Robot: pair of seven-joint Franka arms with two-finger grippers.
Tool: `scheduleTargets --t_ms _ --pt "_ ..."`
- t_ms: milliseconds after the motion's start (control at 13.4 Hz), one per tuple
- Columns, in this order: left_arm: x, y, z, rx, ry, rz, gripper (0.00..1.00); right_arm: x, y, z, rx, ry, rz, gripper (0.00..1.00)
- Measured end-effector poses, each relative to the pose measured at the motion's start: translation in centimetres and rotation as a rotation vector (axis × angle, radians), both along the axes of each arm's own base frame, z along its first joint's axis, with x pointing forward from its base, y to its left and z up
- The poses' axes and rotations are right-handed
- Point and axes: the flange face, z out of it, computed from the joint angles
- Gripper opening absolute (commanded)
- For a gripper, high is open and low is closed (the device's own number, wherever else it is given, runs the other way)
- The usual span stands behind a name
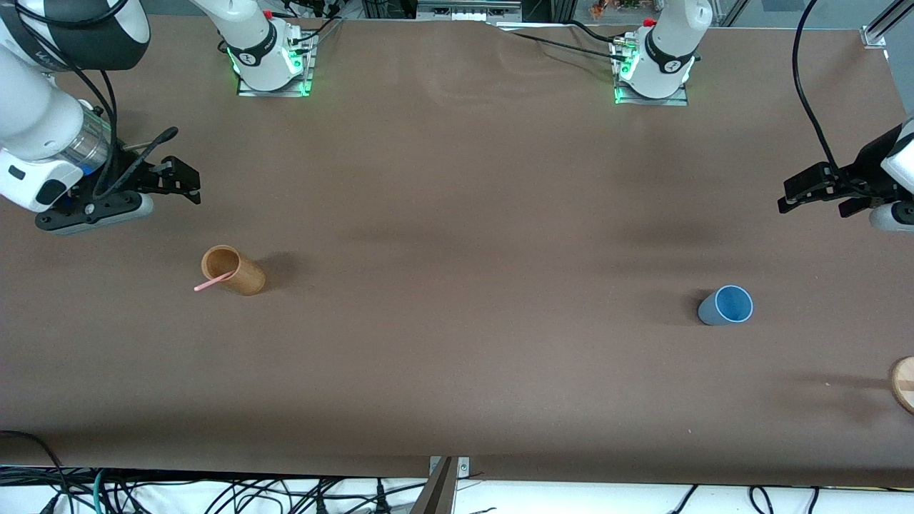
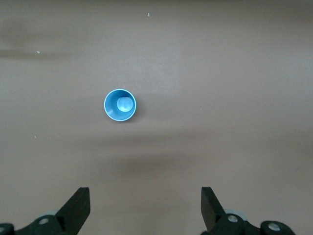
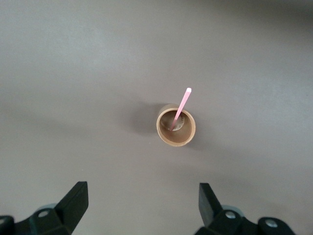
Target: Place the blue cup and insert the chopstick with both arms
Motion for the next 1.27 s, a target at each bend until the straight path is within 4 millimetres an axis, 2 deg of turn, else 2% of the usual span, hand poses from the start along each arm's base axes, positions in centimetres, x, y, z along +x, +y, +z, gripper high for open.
scheduleTargets --t_ms 672,1270 --pt "0.0 0.0 0.0 0.000 0.000 0.000 1.00 -0.3 0.0 0.1 -0.002 0.014 0.000 1.00" --pt "0.0 0.0 0.0 0.000 0.000 0.000 1.00 -0.3 -0.7 -1.6 -0.003 0.023 0.003 1.00"
